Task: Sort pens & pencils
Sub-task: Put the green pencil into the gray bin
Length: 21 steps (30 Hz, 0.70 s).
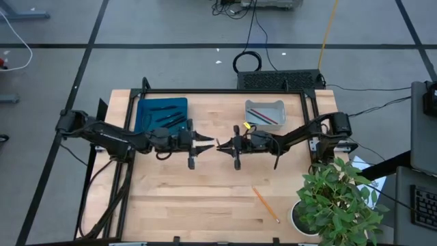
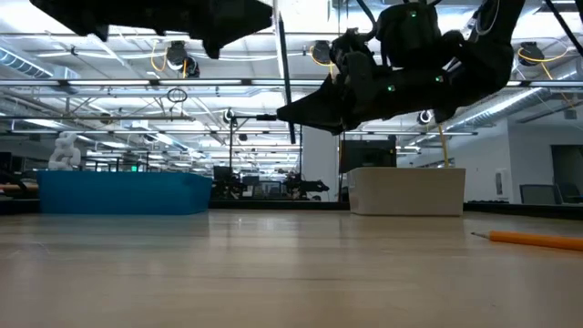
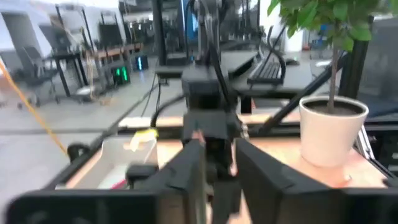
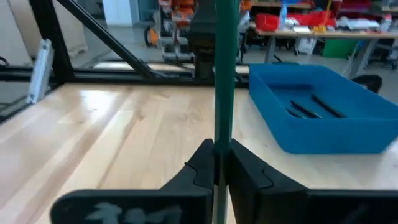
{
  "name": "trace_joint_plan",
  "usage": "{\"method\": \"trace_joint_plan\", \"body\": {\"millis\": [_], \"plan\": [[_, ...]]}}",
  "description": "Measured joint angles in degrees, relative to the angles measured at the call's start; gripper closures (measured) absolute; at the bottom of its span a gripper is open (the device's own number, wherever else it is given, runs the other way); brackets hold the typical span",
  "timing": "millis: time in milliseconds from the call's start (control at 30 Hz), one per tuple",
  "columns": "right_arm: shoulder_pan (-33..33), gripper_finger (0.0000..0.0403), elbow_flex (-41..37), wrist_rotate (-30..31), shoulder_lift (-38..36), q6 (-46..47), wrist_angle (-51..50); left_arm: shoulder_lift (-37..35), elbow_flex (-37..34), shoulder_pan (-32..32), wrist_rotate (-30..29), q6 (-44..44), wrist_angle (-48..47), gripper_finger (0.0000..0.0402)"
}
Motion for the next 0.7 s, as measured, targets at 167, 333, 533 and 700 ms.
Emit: {"method": "trace_joint_plan", "body": {"millis": [167, 333, 533, 700], "plan": [[-0.9, 0.0392, -3.8, 0.1, -6.8, -1.1, -6.2, -9.5, 0.0, 0.0, -2.7, -2.2, -15.9, 0.0211], [-1.4, 0.0392, -13.1, 1.7, -19.1, -1.4, -5.7, -19.7, 0.1, -0.8, -5.0, -3.9, -30.0, 0.0171], [-1.4, 0.0392, -27.3, 5.0, -35.9, -1.6, -0.4, -27.9, -4.0, -3.9, -8.2, -3.2, -31.7, 0.0177], [-1.4, 0.0390, -37.1, 5.2, -46.5, -0.6, 5.9, -32.8, -12.1, -5.7, -13.9, -3.0, -25.9, 0.0195]]}}
